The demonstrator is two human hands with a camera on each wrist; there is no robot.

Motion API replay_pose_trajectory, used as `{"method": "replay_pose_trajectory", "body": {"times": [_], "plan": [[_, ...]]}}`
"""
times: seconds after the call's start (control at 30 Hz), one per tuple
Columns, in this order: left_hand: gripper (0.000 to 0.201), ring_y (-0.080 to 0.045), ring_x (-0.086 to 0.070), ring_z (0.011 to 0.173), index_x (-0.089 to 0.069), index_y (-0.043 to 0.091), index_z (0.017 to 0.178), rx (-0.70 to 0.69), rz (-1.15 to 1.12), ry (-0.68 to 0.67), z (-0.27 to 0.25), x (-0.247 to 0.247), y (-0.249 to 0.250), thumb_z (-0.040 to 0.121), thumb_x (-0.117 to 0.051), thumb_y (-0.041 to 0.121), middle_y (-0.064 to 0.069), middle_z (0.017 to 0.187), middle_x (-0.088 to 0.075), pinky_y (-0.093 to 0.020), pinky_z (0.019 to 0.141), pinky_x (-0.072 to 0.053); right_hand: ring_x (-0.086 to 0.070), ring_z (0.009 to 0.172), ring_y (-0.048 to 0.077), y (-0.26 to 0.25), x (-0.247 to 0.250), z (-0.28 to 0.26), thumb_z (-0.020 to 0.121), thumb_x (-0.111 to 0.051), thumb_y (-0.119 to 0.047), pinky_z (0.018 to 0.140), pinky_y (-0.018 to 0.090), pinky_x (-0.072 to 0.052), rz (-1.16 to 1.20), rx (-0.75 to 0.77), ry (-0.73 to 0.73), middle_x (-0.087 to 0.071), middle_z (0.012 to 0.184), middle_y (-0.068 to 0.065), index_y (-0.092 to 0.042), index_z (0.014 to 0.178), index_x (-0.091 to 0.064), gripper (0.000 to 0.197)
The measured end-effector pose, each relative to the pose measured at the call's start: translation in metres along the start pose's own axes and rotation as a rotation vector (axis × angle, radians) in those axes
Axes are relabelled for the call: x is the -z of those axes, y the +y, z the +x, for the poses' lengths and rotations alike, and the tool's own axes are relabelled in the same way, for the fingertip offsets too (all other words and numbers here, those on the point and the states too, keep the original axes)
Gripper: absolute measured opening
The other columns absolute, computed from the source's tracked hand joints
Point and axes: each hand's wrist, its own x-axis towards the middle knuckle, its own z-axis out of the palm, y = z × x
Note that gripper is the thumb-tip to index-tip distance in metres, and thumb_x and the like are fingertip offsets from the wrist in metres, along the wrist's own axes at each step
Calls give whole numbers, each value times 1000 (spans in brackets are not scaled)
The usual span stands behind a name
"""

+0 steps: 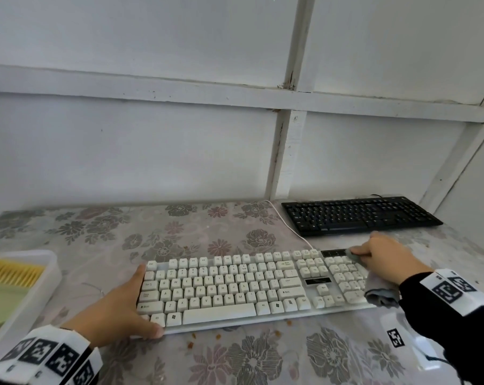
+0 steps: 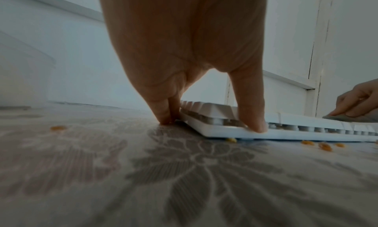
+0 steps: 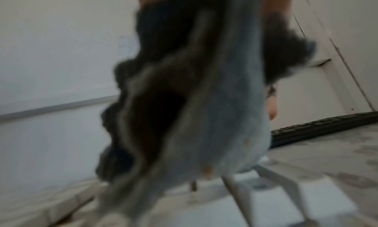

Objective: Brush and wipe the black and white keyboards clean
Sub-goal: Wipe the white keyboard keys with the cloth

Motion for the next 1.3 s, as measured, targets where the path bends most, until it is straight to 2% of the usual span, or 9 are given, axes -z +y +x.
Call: {"method": "replay_pose_trajectory", "body": {"times": [0.1,0.23,0.3,0.43,0.67,0.77,1.0,1.17,1.3], "plan": [[137,-12,-44,119,14,24,148,-1,-4,-6,-1,1,0,51,-82,44,4,146,-34,-25,102,-36,-41,67,1,-9,-1,-1,94,-56,-28,58,12,-26,72,100,-68,-39,77,-8,-28,99,-75,20],[130,-11,-41,118,15,21,148,14,5,8,-4,-1,5,62,-82,36,2,148,-31,-24,104,-33,-57,60,13,6,-5,3,90,-61,-24,56,22,-36,49,-99,-8,-55,74,2,-9,74,-73,24],[130,-13,-40,123,16,21,147,25,14,13,-5,-2,8,63,-82,36,2,149,-29,-25,105,-31,-51,58,12,-10,6,4,90,-60,-22,58,23,-35,-18,-84,-3,-47,72,-3,-15,76,-74,21],[129,-17,-39,129,17,20,147,39,49,28,-7,-2,10,65,-81,36,0,150,-29,-28,109,-31,-40,69,2,-108,29,-6,93,-54,-33,62,12,-31,101,306,-45,-37,80,-11,-32,118,-66,27],[131,-14,-49,115,12,23,147,-6,-27,38,-4,-1,4,60,-85,31,4,130,-50,-25,97,-41,-44,68,16,-290,-4,-39,95,-53,-27,56,18,-28,217,753,-170,-36,84,-6,-21,105,-72,23],[129,-13,-49,117,17,15,147,-35,-11,49,-4,0,4,65,-83,27,4,130,-49,-21,92,-42,-45,75,25,-328,-20,-46,94,-49,-13,69,29,-36,136,804,-219,-38,97,6,-12,109,-70,26],[117,-8,-54,106,0,21,145,-77,-8,68,-4,0,3,62,-83,26,9,119,-55,-20,87,-45,-46,77,25,-309,-26,-43,92,-52,-14,57,27,-32,141,755,-192,-38,96,5,-3,103,-70,24],[125,-13,-45,117,14,20,146,-38,50,42,-9,1,9,66,-81,33,3,138,-43,-21,98,-36,-34,61,11,-267,-27,-35,96,-50,-27,52,14,-21,144,678,-186,-36,90,2,-2,104,-68,32],[127,-14,-46,119,14,20,147,-35,45,39,-8,0,7,65,-81,35,3,138,-43,-22,99,-37,-42,66,22,-252,-12,-38,93,-52,-16,50,21,-24,51,608,-178,-37,93,3,-2,96,-69,22]]}}
